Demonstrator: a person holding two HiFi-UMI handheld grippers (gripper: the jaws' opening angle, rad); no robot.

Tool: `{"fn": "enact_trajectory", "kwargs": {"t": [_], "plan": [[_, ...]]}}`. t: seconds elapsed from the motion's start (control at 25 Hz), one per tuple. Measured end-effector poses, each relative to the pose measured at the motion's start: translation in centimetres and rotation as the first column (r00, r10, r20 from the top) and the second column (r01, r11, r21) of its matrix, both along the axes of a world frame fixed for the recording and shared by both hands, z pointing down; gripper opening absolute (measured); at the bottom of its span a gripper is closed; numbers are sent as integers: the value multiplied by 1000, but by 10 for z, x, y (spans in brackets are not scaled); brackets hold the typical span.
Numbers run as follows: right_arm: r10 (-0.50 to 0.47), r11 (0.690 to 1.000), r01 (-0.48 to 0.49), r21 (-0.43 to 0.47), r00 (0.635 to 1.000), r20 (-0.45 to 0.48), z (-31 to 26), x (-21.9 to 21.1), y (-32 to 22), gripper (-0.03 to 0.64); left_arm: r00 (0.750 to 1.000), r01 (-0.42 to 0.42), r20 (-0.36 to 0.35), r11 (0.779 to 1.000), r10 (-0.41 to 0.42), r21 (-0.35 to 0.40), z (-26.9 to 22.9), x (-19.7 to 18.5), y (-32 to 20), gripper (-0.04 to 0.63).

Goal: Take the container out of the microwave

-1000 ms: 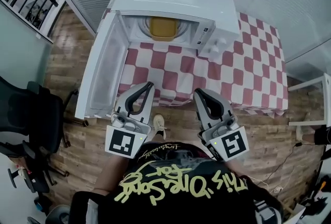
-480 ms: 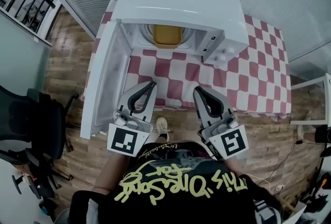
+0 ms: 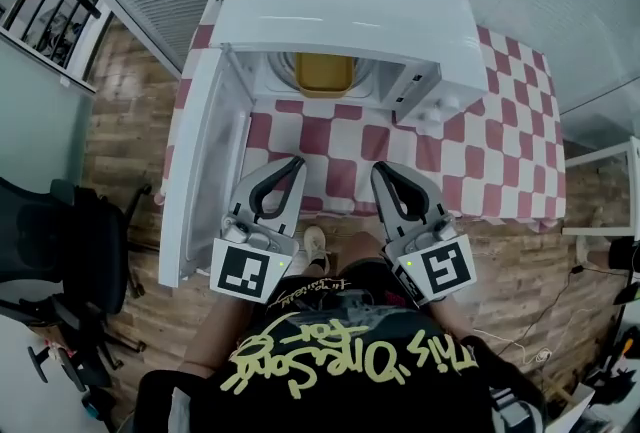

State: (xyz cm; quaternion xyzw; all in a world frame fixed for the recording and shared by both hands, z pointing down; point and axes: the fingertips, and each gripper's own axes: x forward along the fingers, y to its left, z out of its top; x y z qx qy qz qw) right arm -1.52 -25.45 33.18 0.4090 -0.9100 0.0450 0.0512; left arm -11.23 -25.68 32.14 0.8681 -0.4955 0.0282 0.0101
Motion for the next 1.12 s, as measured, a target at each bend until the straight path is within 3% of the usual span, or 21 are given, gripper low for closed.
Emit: {"fn": "enact_trajectory", "kwargs": {"t": [0.2,0.6,0.8,1.12], "plan": [[-14,1000,14,6,1000,17,2,-3,-11,11,1000,18,21,1000,-18,-18,8,0,-7,12],[-47,998,45,-32,997,-65,18,1,-32,11,995,59,83,996,-53,-72,23,2,-22,12],[-58,990,38,-133,987,-151,48,3,-43,11,992,86,103,984,-71,-158,46,-4,-36,12],[-42,994,21,-108,981,-191,71,-6,-75,12,983,120,166,964,-82,-237,81,-12,-61,14]]}}
